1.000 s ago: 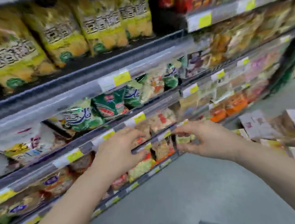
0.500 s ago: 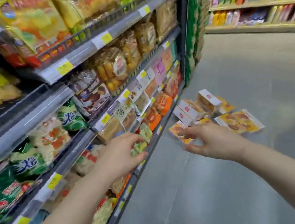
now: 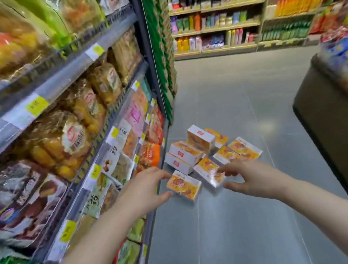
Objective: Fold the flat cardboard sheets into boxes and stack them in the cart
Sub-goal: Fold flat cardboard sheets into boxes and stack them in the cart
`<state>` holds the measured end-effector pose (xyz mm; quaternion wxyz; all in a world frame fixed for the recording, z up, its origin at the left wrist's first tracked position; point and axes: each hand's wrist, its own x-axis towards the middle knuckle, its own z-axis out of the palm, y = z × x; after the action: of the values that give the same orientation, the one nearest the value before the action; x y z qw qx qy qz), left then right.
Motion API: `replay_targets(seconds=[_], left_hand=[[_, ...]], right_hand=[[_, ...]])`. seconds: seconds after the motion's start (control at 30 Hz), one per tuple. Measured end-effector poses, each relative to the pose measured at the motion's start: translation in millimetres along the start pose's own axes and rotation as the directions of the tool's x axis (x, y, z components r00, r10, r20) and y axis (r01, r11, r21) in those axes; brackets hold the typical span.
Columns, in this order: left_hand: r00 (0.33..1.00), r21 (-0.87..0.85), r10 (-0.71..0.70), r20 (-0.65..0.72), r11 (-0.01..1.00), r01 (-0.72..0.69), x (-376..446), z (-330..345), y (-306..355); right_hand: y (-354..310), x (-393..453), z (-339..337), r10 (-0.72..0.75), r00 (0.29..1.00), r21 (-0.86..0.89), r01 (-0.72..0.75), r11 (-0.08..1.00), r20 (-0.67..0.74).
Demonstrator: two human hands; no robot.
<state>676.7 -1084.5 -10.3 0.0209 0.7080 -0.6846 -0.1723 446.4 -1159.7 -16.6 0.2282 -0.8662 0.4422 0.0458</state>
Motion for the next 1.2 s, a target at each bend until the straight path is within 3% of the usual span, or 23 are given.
replay_targets(seconds=[0.33, 0.6, 1.0, 1.2], left_hand=[[0.992, 0.045, 0.107, 0.066, 0.993, -0.110, 115.5, -20.5, -56.1], [0.990, 0.031, 0.091, 0.109, 0.995, -0.094, 214.2, 2.0, -80.3], [0.949, -0.065, -0.212, 0.235, 0.970, 0.233, 377.1, 101.0, -136.0], [0.884, -0.077, -0.232, 0.406, 0.955, 0.286, 442.6, 211.9, -194.5]], right_hand=[[22.4, 84.9, -10.0, 0.179, 0.984, 0.060, -0.179, 0.982, 0.005], [84.3, 178.6, -6.5, 0.154, 0.985, 0.037, -0.157, 0.987, 0.079], [194.0, 363.9, 38.1, 0.093, 0.935, 0.023, -0.107, 0.994, 0.343], [238.1, 440.7, 151.9, 0.174, 0.856, 0.150, -0.278, 0.949, 0.487]])
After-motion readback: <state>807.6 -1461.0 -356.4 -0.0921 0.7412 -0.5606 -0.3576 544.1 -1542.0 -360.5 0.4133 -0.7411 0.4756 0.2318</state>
